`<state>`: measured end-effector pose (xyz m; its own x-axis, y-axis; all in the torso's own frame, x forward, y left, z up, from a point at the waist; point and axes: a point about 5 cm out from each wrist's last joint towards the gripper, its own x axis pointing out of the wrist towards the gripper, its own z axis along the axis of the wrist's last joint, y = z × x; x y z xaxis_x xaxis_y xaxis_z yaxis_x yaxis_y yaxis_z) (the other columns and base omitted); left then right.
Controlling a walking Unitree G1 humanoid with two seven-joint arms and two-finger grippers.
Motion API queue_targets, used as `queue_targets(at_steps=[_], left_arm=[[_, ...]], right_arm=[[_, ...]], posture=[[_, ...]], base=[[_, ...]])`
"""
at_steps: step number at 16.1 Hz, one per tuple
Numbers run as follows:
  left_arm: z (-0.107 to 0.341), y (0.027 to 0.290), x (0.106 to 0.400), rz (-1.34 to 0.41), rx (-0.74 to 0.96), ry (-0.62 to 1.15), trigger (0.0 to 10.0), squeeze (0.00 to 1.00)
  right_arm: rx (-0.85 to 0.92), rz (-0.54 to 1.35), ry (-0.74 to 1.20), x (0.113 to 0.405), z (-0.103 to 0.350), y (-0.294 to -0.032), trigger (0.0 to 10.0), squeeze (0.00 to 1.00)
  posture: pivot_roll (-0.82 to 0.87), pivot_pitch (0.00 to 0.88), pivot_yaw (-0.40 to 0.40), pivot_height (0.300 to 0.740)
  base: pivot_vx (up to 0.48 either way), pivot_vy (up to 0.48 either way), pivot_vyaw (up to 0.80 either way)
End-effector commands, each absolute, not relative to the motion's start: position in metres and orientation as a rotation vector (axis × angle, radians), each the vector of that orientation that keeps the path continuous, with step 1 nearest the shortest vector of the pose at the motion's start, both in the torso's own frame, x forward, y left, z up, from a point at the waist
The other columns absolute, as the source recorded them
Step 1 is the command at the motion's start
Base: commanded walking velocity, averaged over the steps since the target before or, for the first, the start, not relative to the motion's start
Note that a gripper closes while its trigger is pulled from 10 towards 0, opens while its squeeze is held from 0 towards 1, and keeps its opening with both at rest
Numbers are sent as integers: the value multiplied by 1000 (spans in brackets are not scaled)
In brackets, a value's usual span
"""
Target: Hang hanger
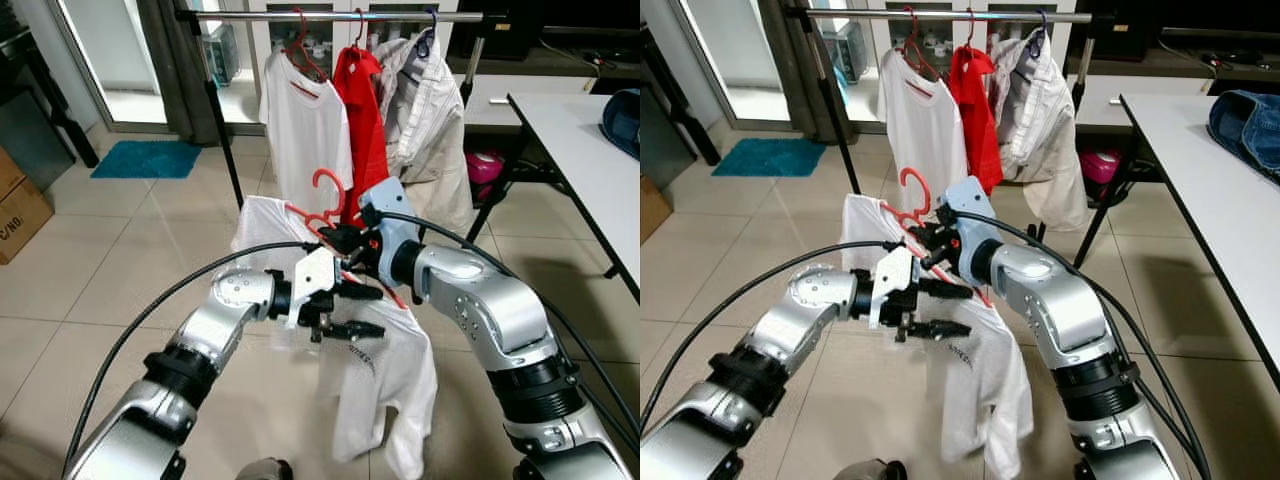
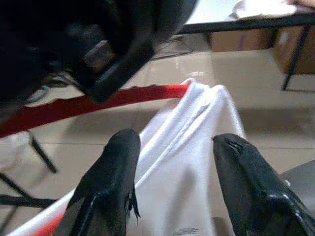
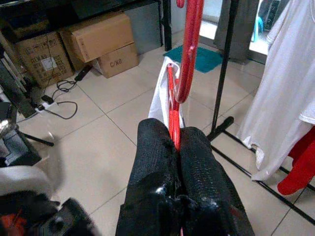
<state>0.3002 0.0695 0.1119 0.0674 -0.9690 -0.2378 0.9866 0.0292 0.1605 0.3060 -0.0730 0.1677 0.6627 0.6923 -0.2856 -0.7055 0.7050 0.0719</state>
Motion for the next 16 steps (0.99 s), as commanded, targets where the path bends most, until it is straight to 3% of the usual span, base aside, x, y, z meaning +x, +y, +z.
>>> queue_targets(at_steps=[1, 3, 5, 6, 7, 16], left_arm=[[111, 63, 302, -1498, 358, 53, 4588, 0], [111, 62, 304, -1480, 370, 25, 3765, 0], [107, 59, 302, -1504, 358, 25, 3608, 0], [105, 57, 301, -1520, 348, 30, 2902, 0], [103, 55, 299, -1529, 343, 29, 118, 0], [105, 60, 293, -1474, 331, -126, 0, 0]], right_arm=[[-56, 848, 231, 304, 186, -60, 10000, 0], [-53, 852, 230, 304, 187, -59, 10000, 0], [-51, 857, 230, 303, 188, -58, 10000, 0], [-48, 859, 229, 303, 188, -57, 10000, 0], [-46, 859, 228, 303, 189, -57, 10000, 0], [-31, 831, 218, 306, 190, -61, 10000, 0]], posture=[[-91, 0, 90, 740], [-91, 0, 89, 740], [-90, 0, 90, 740], [-90, 0, 90, 740], [-90, 0, 90, 740], [-90, 0, 99, 740]], base=[[0, 0, 0], [0, 0, 0], [0, 0, 0], [0, 0, 0], [0, 0, 0], [0, 0, 0]])
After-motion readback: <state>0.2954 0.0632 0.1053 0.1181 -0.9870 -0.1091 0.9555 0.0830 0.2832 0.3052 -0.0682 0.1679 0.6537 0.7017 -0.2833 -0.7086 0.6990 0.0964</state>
